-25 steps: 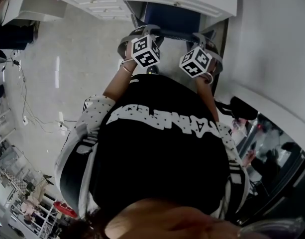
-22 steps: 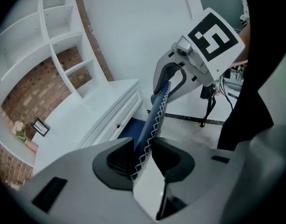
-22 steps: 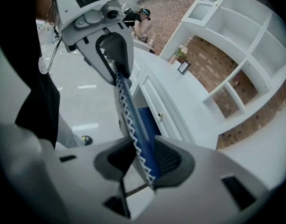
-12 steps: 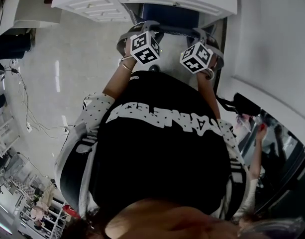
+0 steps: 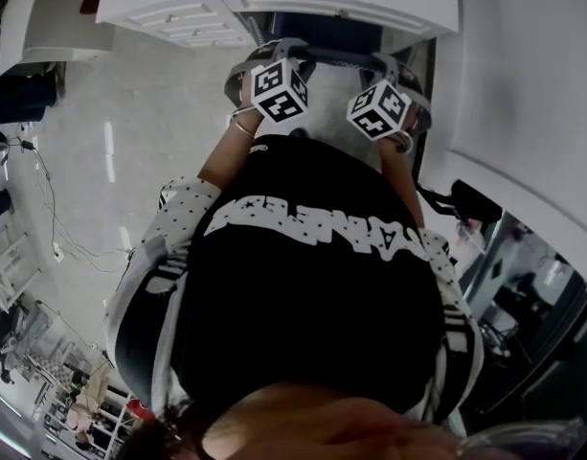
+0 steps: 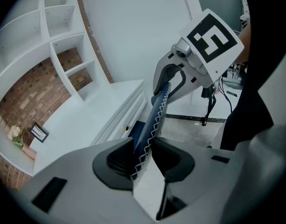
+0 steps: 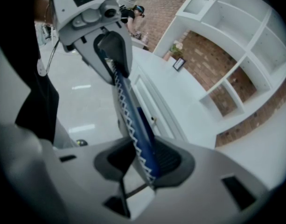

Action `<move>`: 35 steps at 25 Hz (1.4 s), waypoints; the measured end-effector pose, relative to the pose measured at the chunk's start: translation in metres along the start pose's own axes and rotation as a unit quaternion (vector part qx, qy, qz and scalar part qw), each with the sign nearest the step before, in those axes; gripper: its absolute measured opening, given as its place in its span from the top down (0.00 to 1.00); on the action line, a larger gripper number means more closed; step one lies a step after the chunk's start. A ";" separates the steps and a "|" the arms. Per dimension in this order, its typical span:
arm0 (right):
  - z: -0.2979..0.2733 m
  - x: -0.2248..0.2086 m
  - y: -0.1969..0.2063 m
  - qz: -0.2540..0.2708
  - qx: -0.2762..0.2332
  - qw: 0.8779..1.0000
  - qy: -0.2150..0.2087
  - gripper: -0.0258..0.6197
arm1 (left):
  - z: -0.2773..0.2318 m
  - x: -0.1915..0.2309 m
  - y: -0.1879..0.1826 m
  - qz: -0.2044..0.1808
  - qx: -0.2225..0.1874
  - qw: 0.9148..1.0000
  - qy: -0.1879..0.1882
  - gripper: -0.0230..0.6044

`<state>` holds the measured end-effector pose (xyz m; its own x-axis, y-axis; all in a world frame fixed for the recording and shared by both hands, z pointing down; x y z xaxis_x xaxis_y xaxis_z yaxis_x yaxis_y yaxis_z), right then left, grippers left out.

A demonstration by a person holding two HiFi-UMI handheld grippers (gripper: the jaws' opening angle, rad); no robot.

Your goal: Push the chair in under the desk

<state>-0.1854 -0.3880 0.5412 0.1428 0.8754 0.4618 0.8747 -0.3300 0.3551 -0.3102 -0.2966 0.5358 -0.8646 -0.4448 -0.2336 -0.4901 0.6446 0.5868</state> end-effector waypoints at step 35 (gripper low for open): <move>-0.024 -0.028 -0.018 -0.009 0.014 1.000 0.007 0.74 | -0.015 0.039 -0.001 -0.009 -0.020 1.000 0.005 0.72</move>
<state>-0.2164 -0.4151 0.5416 0.1210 0.8757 0.4674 0.8894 -0.3047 0.3407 -0.3418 -0.3246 0.5378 -0.8540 -0.4634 -0.2365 -0.5013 0.6114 0.6123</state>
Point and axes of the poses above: the fingertips, and each gripper's own axes: z backward along the fingers, x to its left, y out of its underside, the point moved 8 cm from there along z, backward along the fingers, and after that the axes turned 1 degree about y, right-handed, at the moved point
